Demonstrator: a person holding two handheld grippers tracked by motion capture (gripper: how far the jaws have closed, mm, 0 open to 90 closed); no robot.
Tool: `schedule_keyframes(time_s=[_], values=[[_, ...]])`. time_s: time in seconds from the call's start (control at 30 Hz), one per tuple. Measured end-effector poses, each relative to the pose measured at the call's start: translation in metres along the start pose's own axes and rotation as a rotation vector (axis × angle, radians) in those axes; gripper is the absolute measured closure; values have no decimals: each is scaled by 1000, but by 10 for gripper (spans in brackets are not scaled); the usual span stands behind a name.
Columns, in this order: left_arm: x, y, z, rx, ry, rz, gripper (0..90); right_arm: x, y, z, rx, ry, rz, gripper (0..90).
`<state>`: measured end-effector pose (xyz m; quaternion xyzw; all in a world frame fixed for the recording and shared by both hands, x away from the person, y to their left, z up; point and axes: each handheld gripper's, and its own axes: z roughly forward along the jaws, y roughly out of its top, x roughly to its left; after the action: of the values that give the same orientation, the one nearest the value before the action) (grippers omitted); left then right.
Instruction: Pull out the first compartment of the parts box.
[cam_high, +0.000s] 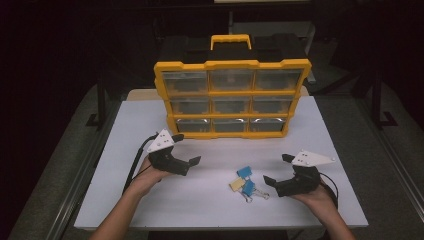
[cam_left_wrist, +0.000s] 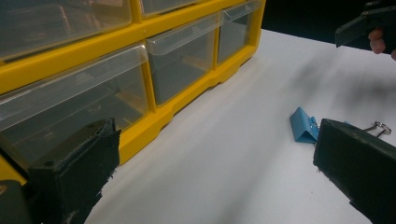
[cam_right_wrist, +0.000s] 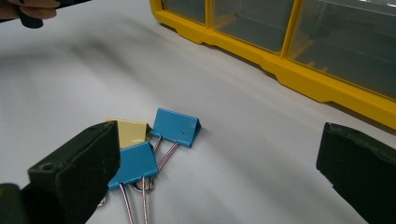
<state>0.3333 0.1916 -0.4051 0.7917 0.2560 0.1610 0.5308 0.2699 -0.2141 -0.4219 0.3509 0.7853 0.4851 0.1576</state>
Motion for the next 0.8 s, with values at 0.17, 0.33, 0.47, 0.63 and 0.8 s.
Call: schedule_keyframes(time_s=[0.17, 0.33, 0.47, 0.63, 0.8], values=[[0, 3, 5, -7, -1, -3, 2, 0, 0, -1, 0, -3, 2, 0], [1, 4, 11, 5, -12, -1, 2, 0, 0, 0, 1, -1, 3, 0], [1, 5, 14, 3, -22, -7, 2, 0, 0, 0, 1, 1, -1, 0], [0, 7, 19, -1, -19, -2, 2, 1, 0, 0, 2, 3, -3, 0], [2, 8, 26, -4, -23, -3, 2, 1, 0, 1, 5, 2, -6, 0]])
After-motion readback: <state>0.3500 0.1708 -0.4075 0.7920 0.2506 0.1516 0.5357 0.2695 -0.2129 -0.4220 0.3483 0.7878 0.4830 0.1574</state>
